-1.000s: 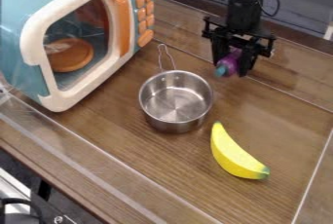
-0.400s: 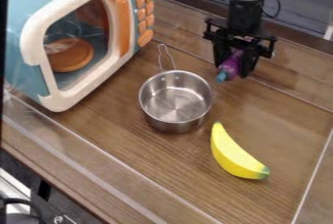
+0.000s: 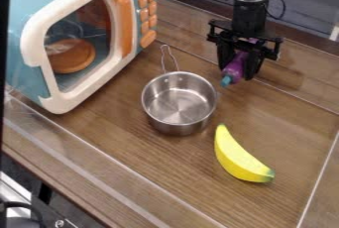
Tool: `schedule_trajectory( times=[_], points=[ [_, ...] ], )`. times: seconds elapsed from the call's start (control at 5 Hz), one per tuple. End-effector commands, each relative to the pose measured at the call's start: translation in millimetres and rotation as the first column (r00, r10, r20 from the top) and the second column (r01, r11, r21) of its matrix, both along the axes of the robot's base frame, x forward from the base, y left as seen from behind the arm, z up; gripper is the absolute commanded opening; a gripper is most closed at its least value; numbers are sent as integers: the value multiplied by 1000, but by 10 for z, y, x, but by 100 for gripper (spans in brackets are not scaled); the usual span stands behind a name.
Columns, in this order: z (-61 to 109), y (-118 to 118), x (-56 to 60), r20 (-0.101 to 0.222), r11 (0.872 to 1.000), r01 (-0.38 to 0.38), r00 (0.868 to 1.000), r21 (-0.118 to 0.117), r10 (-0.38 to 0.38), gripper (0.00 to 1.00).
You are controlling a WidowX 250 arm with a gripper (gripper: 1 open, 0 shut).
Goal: Remove the eggplant from inside the silver pot and put it on the table
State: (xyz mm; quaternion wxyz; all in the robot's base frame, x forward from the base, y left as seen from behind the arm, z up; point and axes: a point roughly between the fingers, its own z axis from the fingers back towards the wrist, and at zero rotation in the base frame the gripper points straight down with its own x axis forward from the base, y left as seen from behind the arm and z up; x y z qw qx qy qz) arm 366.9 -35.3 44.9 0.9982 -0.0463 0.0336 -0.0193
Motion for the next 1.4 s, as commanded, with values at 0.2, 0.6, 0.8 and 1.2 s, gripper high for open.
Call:
schedule_trajectory(
  times=[0.2,0.6,0.8,1.2],
  points=[
    [197,10,107,63,1000,-13,998,-6,14,100],
    [244,63,81,60,999,-31,998,-11,32,100],
    [268,89,69,59,999,-40,997,-13,41,100],
    [311,137,45,57,998,-58,997,-17,59,100]
  ],
)
